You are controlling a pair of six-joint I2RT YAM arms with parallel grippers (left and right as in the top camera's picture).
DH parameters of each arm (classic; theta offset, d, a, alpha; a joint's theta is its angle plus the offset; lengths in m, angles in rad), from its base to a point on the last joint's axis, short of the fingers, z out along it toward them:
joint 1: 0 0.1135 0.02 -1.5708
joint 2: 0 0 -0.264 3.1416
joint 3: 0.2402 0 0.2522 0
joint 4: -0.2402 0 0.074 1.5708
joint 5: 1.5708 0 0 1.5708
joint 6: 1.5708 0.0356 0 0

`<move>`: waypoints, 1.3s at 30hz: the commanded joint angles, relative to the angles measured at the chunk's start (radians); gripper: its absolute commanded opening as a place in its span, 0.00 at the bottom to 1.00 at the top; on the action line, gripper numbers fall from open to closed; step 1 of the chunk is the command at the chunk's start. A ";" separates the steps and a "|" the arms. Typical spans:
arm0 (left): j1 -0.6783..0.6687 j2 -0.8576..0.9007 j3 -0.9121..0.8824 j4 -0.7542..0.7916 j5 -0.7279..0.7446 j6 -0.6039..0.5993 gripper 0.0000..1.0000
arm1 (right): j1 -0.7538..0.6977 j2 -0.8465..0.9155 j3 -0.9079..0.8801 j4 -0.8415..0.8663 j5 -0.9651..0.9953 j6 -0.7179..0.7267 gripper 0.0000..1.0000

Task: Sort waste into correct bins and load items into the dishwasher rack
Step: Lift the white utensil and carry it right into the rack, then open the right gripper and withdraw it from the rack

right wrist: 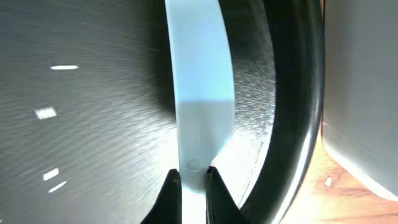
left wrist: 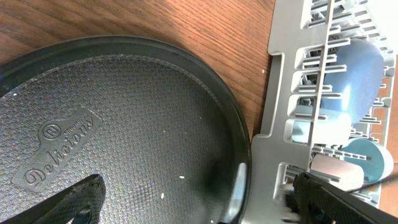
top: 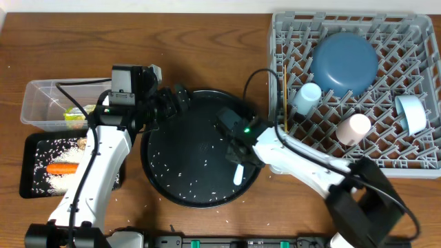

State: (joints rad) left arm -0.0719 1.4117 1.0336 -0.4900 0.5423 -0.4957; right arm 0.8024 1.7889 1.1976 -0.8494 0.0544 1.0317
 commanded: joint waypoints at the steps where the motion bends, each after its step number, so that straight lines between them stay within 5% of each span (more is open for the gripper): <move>1: 0.006 0.000 0.000 0.001 -0.012 0.013 0.98 | -0.005 -0.076 0.050 -0.021 0.016 -0.099 0.01; 8: 0.006 0.000 0.000 0.001 -0.012 0.013 0.98 | -0.062 -0.209 0.141 -0.098 0.017 -0.329 0.01; 19: 0.006 0.000 0.000 0.001 -0.012 0.013 0.98 | -0.380 -0.271 0.229 -0.178 0.017 -0.668 0.01; 39: 0.006 0.000 0.000 0.001 -0.012 0.013 0.98 | -0.457 -0.019 0.212 0.023 0.089 -0.696 0.01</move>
State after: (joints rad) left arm -0.0719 1.4117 1.0336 -0.4900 0.5423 -0.4957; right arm 0.3565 1.7485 1.4162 -0.8356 0.1005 0.3470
